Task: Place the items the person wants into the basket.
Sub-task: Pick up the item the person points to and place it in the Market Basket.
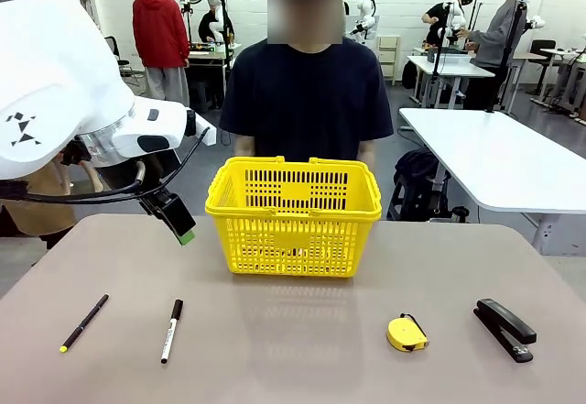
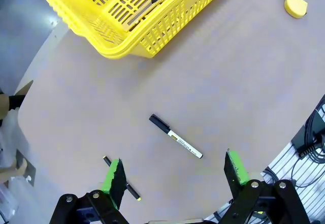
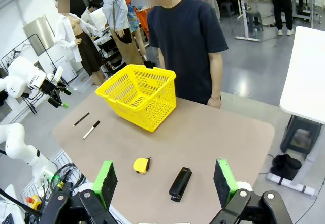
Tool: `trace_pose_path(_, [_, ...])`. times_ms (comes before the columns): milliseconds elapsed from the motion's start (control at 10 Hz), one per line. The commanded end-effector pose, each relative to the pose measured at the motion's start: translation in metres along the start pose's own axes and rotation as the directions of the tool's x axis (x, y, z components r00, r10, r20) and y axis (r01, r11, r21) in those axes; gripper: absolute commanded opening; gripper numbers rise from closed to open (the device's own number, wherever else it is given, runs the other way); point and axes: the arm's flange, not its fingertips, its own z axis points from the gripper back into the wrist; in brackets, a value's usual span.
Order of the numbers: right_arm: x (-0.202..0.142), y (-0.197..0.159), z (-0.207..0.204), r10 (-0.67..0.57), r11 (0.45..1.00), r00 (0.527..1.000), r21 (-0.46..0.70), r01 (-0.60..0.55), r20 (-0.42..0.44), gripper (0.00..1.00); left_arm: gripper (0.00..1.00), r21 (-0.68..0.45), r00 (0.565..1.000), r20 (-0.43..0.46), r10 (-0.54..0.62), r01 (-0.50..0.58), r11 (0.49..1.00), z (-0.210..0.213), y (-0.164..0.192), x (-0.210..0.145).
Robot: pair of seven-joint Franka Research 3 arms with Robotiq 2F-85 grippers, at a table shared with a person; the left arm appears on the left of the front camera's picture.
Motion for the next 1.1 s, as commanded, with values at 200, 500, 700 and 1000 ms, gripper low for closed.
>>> trace_pose_path(200, [0.002, 0.001, 0.000, 0.017, 1.000, 1.000, 0.012, -0.017, 0.021, 1.00, 1.00, -0.298, 0.955, 0.211, -0.207, 0.265, 0.917, 0.113, 0.076, -0.087])
trace_pose_path(500, [0.002, 0.001, 0.000, 0.017, 1.000, 1.000, 0.012, -0.017, 0.021, 1.00, 1.00, -0.340, 0.912, 0.379, -0.157, 0.295, 0.893, 0.181, 0.166, -0.164])
trace_pose_path(700, [0.002, 0.001, 0.000, 0.017, 1.000, 1.000, 0.012, -0.017, 0.021, 1.00, 1.00, -0.331, 0.913, 0.400, -0.084, 0.229, 0.915, 0.195, 0.208, -0.195])
trace_pose_path(1000, [0.002, 0.001, 0.000, 0.017, 1.000, 1.000, 0.012, -0.017, 0.021, 1.00, 1.00, -0.355, 0.884, 0.464, 0.050, 0.135, 0.925, 0.191, 0.246, -0.224])
